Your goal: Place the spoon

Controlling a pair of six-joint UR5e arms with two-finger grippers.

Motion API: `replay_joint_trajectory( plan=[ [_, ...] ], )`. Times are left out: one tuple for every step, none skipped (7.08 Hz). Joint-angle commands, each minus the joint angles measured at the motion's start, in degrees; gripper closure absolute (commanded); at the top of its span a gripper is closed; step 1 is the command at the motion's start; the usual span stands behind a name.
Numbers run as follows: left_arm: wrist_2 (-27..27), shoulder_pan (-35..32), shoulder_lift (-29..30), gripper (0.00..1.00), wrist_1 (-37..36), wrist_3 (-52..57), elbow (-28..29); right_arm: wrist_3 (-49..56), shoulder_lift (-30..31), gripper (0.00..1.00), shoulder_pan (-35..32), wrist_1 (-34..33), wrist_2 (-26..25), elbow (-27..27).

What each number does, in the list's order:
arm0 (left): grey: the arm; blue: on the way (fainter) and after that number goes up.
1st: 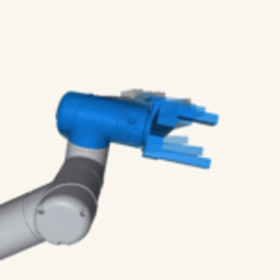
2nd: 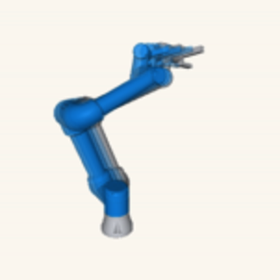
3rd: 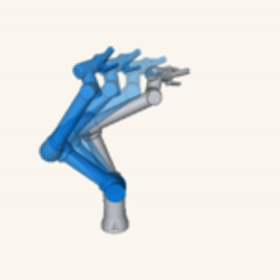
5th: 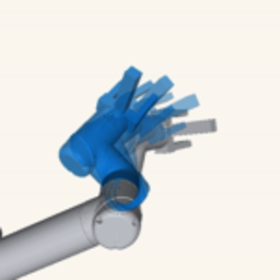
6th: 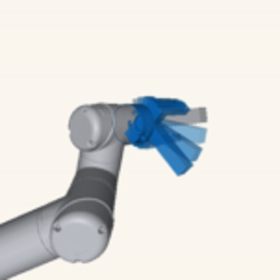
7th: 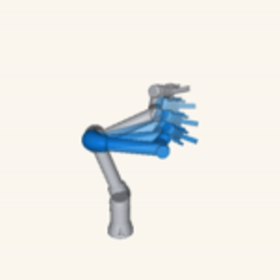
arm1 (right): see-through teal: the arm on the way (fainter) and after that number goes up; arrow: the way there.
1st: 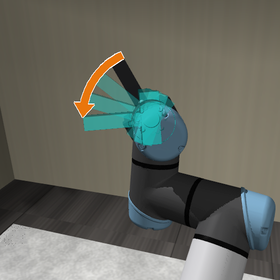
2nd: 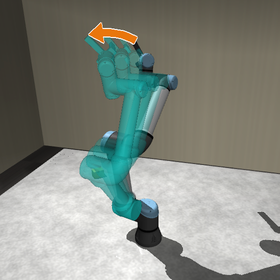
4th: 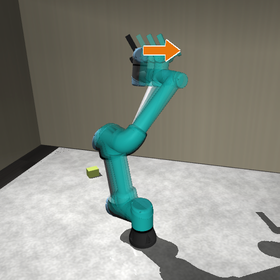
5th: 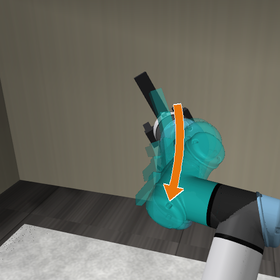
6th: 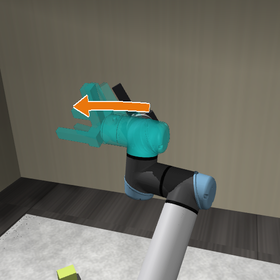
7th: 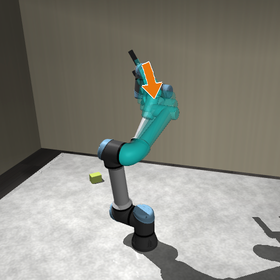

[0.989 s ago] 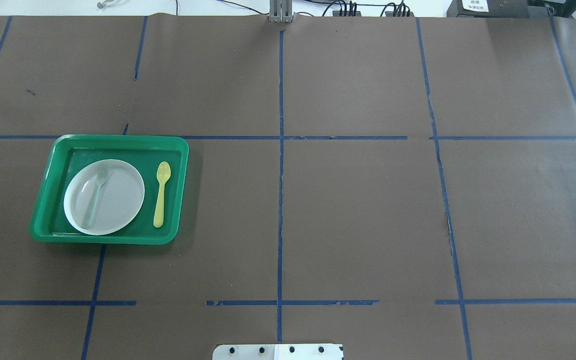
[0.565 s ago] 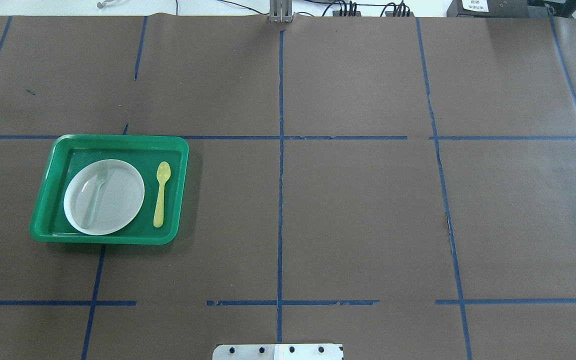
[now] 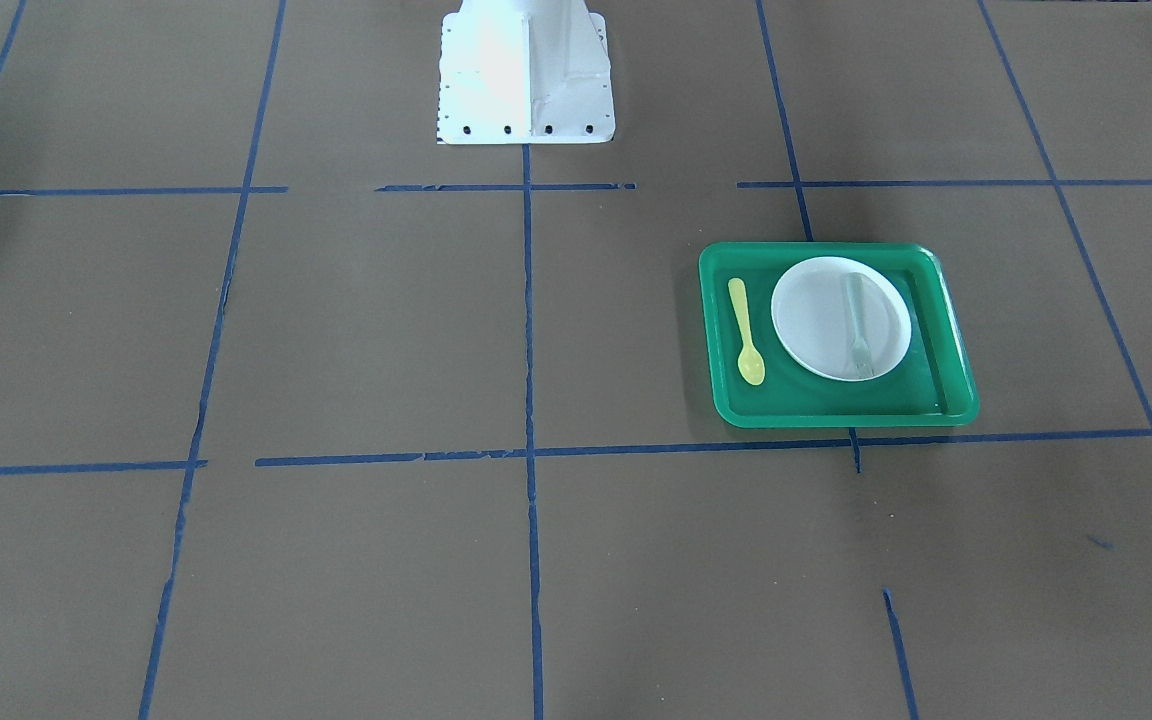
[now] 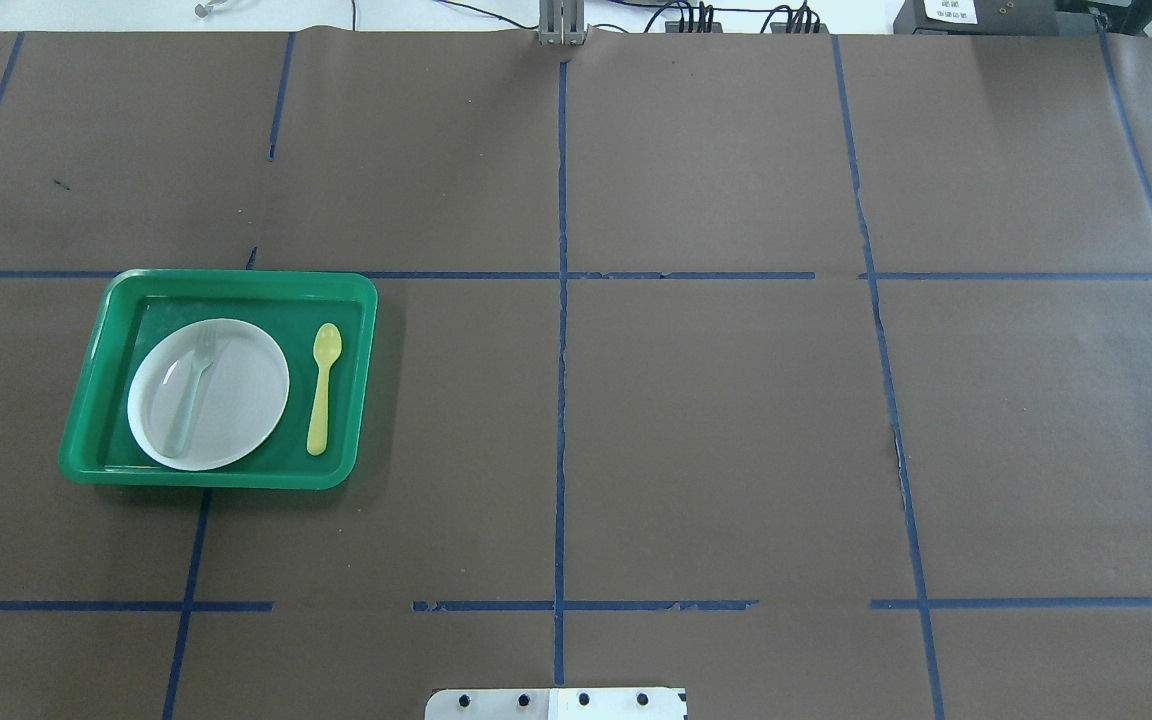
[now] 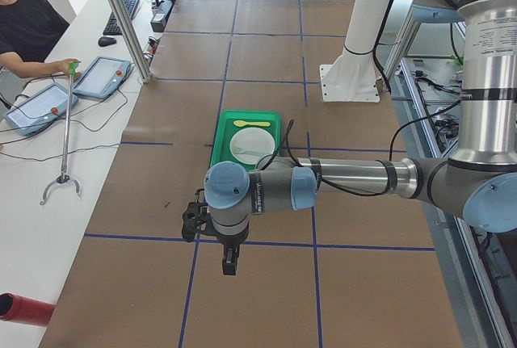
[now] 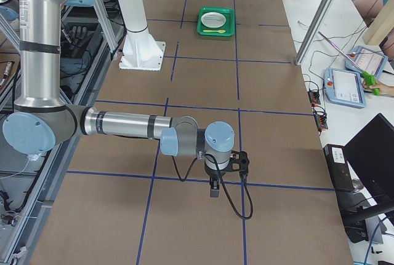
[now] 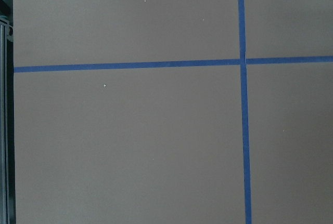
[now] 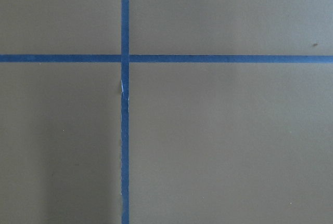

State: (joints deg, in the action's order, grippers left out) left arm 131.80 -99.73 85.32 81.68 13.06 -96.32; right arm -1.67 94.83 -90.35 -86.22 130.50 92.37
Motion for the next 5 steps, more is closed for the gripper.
replay_joint_trajectory(
  plan=[
    [-0.14,-0.29,-0.77,0.0,0.06,0.04,0.43,0.0,0.0,0.0,0.0,0.0,0.02,-0.09],
    [-0.14,-0.38,-3.38,0.0,0.58,0.39,-0.35,0.0,0.0,0.0,0.0,0.0,-0.07,-0.09],
    [-0.14,-0.38,-4.19,0.0,2.76,0.22,-0.62,0.0,0.0,0.0,0.0,0.0,0.02,-0.09],
    [-0.49,-0.38,-4.29,0.0,3.13,-0.13,-0.45,0.0,0.0,0.0,0.0,0.0,0.02,0.0],
    [-1.97,-0.47,-4.29,0.0,3.13,-0.22,-0.45,0.0,0.0,0.0,0.0,0.0,0.02,-0.09]
  ],
)
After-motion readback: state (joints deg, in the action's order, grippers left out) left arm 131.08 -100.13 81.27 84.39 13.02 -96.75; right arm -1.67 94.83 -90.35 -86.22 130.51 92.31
